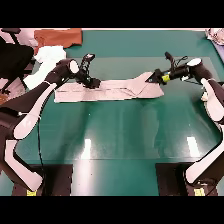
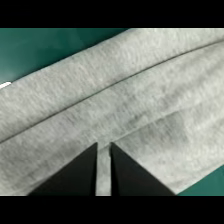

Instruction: Fold the shirts.

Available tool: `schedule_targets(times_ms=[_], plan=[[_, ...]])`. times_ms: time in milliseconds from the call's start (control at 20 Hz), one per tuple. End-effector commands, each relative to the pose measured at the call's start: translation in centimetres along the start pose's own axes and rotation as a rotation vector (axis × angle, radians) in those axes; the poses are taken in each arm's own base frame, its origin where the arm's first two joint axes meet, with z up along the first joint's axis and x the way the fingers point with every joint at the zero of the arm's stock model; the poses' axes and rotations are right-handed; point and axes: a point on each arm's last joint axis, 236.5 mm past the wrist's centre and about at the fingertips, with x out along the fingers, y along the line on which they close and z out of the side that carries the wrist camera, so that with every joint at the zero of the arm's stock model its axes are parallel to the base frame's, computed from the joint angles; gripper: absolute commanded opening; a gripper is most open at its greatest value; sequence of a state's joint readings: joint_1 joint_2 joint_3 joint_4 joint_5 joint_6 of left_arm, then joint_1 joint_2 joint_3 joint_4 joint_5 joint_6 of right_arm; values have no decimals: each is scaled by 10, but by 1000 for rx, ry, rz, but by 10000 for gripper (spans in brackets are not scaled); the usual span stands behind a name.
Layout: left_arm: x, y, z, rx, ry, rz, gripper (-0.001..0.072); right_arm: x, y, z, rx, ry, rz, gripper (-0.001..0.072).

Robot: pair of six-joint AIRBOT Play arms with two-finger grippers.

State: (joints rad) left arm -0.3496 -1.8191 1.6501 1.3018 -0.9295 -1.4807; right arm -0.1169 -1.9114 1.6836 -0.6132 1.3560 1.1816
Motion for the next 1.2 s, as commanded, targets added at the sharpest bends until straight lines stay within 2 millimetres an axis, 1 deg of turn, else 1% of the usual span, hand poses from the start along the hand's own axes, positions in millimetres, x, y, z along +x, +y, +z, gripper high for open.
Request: schedule_targets(times_ms=[0,100,150,250,350,450,550,600,700,800,950,1050,1150], plan=[[6,-13,10,-4,-44,-23,22,-30,52,2,2,22,17,16],[6,-19,15,6,-68,-26,22,-43,83,3,-17,-5,18,16],[7,-23,19,8,-86,-32,21,-46,97,1,-29,-12,20,16],[10,-35,22,3,-105,-55,21,-43,122,-6,-33,-5,28,16],[19,-51,16,-26,-88,-105,21,-33,144,-14,-56,12,38,16],[26,-75,14,-2,-91,-160,21,-19,156,-22,-71,40,42,16],[32,-91,12,25,-98,-177,21,-9,166,-19,-43,20,50,16],[37,-95,10,30,-95,-179,21,-5,172,-16,-28,6,59,16],[46,-99,2,30,-75,-185,21,4,179,-16,-7,-1,62,16],[55,-99,-4,17,-56,-190,21,12,188,-20,-11,5,68,16],[65,-96,-15,15,-18,-188,21,18,195,-22,11,7,77,16],[67,-96,-19,16,-4,-189,21,16,211,-21,33,7,144,16],[67,-96,-20,17,2,-189,21,8,235,-15,65,-11,253,16]])
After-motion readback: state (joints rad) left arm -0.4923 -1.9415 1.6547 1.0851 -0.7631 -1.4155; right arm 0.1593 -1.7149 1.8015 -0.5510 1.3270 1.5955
